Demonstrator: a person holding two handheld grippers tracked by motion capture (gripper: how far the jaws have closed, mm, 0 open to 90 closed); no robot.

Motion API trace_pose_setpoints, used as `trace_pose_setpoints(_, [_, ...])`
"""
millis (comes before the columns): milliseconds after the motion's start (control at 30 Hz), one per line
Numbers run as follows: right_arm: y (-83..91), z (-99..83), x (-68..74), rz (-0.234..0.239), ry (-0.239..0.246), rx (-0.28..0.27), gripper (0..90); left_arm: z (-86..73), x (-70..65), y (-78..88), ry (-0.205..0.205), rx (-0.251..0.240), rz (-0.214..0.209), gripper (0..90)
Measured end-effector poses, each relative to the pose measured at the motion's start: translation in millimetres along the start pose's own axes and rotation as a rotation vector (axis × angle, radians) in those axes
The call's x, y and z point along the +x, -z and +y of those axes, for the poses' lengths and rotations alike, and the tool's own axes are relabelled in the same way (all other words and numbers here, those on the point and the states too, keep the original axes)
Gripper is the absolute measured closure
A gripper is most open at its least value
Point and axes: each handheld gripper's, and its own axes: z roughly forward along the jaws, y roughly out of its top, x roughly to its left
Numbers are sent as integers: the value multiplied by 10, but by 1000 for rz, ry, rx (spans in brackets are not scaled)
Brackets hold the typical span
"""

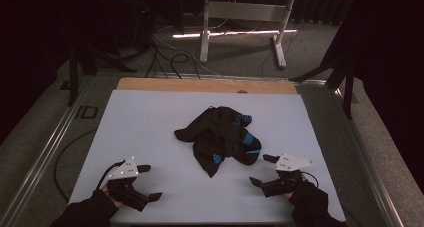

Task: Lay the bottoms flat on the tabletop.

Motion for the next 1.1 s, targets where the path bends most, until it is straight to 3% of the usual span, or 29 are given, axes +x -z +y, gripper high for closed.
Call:
trace_pose_setpoints(200, [28, -3, -2, -1, 6, -13, 86, 8, -5, -19, -6, -6, -16, 2])
trace_pose_setpoints(533, [16, -2, 32, 0, 22, 14, 87, 39, -17, -38, -16, -14, -12, 2])
trace_pose_setpoints(933, [30, 70, 90, 18, 48, 24, 87, 153, -136, -125, -30, -6, -74, 2])
trace_pose_setpoints(1100, [85, 154, 126, -2, 58, 4, 86, 271, -184, -141, -40, -12, -92, 3])
